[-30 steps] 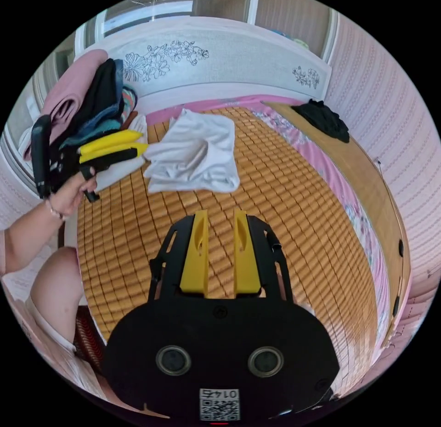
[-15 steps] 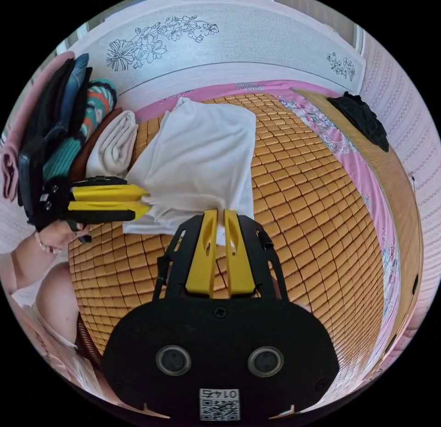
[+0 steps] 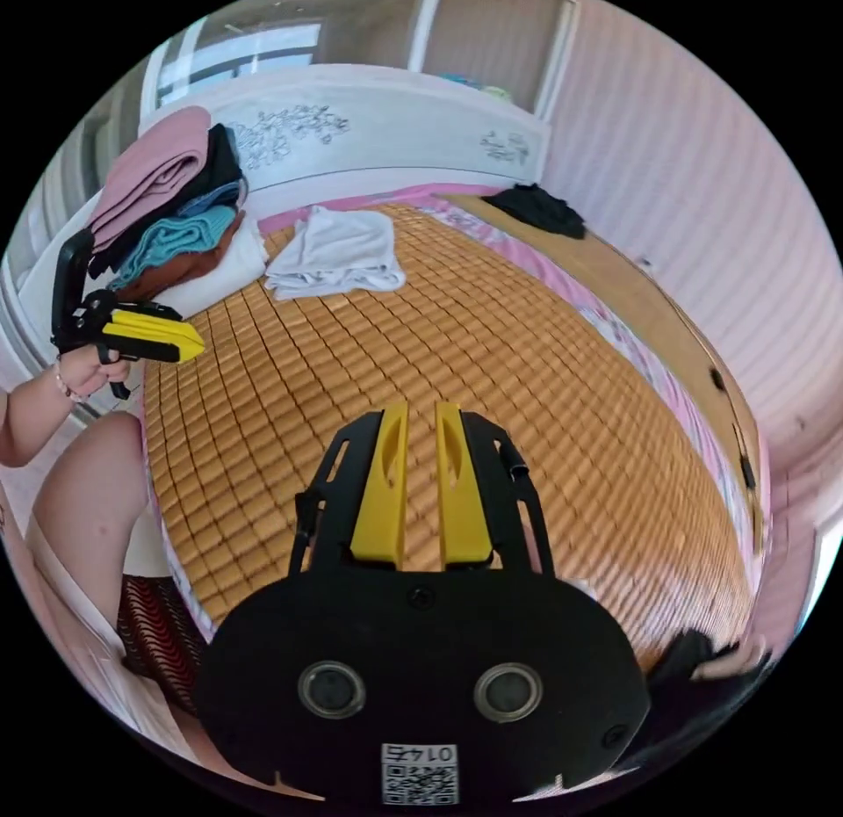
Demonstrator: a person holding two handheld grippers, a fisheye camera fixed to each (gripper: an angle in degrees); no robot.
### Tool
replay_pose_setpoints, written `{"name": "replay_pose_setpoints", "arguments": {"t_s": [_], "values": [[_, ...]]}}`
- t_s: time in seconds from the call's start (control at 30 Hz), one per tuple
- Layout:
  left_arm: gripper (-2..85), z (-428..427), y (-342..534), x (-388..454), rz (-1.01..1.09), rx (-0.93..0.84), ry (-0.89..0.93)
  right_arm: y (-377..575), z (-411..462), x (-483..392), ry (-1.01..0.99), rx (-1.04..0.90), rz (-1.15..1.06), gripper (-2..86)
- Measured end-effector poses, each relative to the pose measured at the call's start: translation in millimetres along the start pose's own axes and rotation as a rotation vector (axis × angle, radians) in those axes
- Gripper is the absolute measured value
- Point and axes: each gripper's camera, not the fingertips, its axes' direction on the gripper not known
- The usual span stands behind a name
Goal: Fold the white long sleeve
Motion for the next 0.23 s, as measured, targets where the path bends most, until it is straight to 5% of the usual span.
{"name": "replay_pose_setpoints", "arguments": {"t_s": [0.23], "values": [[-0.7, 47.4, 16.0, 110.6, 0.050, -0.052, 0.347, 231.5, -78.7, 50.0, 0.490, -0.158, 0.487, 8.2]]}}
